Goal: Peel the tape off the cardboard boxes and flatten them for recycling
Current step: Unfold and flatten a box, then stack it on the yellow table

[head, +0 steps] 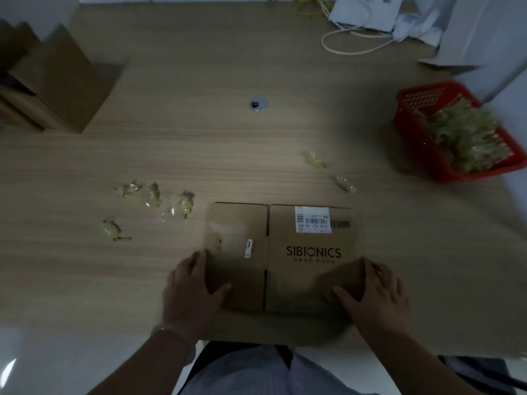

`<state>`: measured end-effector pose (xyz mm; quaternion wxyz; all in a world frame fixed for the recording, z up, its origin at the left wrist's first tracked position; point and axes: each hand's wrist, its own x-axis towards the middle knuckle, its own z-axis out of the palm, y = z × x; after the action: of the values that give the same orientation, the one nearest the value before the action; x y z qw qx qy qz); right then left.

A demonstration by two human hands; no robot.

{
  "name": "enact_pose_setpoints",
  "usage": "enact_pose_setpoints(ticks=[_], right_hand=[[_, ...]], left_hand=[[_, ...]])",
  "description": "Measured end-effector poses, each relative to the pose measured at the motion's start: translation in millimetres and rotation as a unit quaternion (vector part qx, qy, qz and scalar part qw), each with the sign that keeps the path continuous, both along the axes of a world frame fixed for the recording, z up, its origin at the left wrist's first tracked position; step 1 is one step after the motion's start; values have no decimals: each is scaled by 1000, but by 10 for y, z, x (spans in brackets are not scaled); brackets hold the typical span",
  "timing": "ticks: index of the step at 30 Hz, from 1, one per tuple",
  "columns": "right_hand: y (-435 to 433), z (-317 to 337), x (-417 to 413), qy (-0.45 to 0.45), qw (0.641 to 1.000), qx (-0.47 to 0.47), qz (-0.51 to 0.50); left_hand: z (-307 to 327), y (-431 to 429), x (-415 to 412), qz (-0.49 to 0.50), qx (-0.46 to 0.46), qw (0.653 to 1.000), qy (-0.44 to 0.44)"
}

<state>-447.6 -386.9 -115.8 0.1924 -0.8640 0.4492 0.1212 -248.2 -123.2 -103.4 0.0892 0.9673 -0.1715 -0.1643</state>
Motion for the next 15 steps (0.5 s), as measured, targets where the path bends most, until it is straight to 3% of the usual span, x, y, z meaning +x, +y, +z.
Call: enact_pose_setpoints(ticks=[2,8,15], right_hand=[[56,60,-62,-13,1000,-3,-19],[254,239,-79,-96,963,169,-189],[721,614,-553,-221,920,134,-295]], left_hand=[[17,48,4,50,4,998,43],[6,54,64,138,-173,955,197],[154,171,-42,60,-242,948,195]])
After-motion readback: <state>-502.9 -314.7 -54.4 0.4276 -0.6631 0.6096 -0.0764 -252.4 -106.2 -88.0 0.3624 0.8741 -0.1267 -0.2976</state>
